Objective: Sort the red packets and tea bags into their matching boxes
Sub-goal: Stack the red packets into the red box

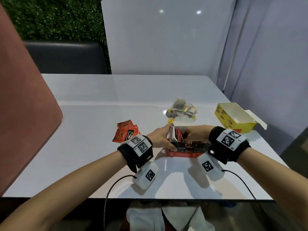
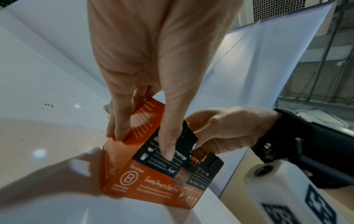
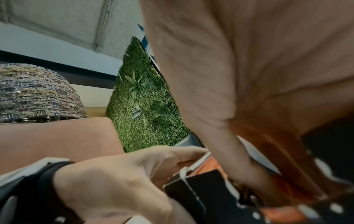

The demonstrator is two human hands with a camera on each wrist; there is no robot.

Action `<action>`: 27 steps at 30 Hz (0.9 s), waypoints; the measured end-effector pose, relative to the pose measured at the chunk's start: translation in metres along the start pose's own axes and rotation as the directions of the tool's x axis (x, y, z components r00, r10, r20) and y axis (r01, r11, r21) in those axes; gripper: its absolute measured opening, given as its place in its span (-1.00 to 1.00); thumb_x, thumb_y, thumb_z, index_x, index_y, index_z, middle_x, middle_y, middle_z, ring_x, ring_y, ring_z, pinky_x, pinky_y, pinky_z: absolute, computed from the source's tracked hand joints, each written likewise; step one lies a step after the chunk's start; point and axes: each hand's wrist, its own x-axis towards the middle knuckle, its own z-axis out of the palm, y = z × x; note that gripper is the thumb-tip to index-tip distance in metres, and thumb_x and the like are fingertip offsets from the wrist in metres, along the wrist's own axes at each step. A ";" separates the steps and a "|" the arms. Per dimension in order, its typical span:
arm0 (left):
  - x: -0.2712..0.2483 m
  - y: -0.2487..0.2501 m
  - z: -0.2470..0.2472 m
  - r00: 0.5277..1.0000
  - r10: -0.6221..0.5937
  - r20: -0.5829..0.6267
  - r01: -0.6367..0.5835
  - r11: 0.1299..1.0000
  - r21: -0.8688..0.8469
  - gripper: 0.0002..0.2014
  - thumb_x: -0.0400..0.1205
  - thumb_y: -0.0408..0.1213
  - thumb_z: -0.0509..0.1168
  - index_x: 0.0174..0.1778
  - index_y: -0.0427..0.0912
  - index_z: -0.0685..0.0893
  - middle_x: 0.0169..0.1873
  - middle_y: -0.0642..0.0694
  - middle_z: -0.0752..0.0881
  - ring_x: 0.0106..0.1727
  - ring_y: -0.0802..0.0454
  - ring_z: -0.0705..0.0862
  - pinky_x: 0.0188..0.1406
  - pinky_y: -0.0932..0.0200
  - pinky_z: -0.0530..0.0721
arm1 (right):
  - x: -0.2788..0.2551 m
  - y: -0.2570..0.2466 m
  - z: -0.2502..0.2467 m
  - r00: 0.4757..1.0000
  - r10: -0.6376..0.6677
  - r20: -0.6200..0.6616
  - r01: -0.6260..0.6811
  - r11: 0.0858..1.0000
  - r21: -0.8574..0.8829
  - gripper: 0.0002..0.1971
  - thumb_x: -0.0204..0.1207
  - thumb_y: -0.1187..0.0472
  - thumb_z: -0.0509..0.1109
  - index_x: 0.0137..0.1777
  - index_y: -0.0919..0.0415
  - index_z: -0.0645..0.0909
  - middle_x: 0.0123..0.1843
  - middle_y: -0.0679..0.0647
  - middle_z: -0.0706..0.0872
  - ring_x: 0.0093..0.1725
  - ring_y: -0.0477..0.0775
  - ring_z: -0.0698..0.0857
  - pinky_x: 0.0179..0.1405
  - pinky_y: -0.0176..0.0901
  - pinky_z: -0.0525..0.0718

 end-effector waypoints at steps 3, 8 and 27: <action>0.005 -0.002 0.000 1.000 -0.004 0.012 0.004 1.000 -0.008 -0.19 0.42 -0.30 0.52 0.52 -0.19 0.23 0.35 -0.16 0.55 0.30 -0.06 0.55 0.15 0.25 0.47 | 0.007 0.005 0.003 0.995 -0.048 -0.087 0.035 0.989 -0.146 -0.46 0.46 0.45 0.24 0.36 -0.06 0.40 0.09 0.13 0.69 0.08 0.16 0.65 0.16 -0.01 0.62; 0.003 -0.005 -0.003 0.995 -0.020 0.093 0.025 0.999 -0.048 -0.06 0.42 -0.19 0.53 0.60 -0.10 0.07 0.45 -0.13 0.45 0.45 -0.06 0.45 0.35 0.14 0.43 | 0.000 0.004 0.001 0.991 0.027 -0.133 -0.053 0.980 -0.194 -0.60 0.48 0.36 0.28 0.30 0.07 0.54 0.05 0.14 0.70 0.04 0.14 0.65 -0.05 -0.17 0.63; 0.031 -0.101 -0.117 0.964 -0.196 0.182 -0.069 0.472 0.879 -0.19 0.28 -0.17 0.60 0.43 0.04 0.37 0.39 -0.11 0.36 0.41 -0.09 0.37 0.13 -0.10 0.58 | 0.009 -0.081 0.057 0.936 -0.252 -0.245 0.278 0.958 0.076 -0.72 0.57 0.25 0.32 0.26 0.29 0.56 0.14 0.29 0.69 -0.17 0.05 0.62 -0.44 -0.34 0.59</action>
